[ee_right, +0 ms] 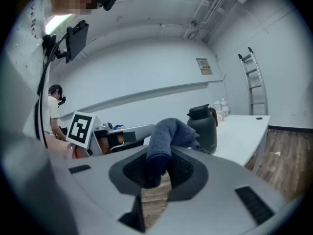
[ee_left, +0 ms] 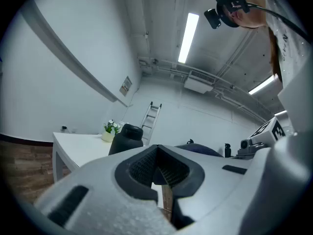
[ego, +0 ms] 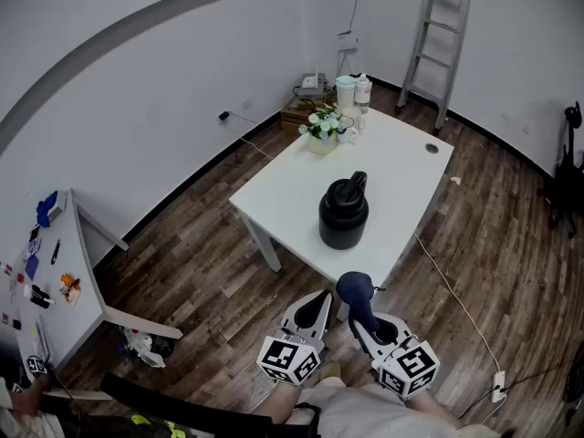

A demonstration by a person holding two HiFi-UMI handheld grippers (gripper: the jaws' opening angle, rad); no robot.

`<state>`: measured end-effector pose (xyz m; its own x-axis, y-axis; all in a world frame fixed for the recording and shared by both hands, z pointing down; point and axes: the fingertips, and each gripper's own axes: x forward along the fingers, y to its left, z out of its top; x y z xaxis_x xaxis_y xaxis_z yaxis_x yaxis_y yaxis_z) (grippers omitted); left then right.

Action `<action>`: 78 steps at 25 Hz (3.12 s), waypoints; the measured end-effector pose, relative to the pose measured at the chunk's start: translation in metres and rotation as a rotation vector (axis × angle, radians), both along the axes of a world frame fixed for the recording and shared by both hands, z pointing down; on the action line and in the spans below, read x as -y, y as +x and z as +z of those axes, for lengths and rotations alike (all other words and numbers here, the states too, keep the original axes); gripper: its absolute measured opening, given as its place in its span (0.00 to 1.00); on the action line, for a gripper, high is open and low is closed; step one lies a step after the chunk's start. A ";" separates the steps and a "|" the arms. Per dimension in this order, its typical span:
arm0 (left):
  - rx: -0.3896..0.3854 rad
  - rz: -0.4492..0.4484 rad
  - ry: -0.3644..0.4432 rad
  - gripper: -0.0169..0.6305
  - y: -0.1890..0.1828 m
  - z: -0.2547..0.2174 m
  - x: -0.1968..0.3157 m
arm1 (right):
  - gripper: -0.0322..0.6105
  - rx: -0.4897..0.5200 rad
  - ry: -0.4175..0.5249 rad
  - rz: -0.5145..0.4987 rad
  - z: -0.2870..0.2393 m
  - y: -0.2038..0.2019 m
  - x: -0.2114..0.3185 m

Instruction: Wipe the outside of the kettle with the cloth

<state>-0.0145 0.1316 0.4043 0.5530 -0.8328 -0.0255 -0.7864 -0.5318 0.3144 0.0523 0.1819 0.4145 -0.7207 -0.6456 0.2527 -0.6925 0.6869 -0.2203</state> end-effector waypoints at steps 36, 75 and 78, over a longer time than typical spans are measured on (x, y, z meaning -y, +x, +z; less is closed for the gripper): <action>-0.012 -0.083 -0.101 0.04 0.046 0.072 0.161 | 0.15 -0.205 -0.237 -0.051 0.133 0.040 0.219; 0.293 -0.314 0.119 0.04 -0.008 -0.022 0.177 | 0.15 -0.791 0.397 -0.192 0.018 0.086 0.289; 0.337 -0.381 0.250 0.04 -0.029 -0.068 0.181 | 0.15 -0.781 0.572 -0.227 -0.056 0.078 0.292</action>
<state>-0.0440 -0.0496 0.3359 0.2262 -0.9665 -0.1215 -0.9724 -0.2168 -0.0858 0.1303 -0.1100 0.3588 -0.6062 -0.6857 0.4029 -0.3411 0.6818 0.6471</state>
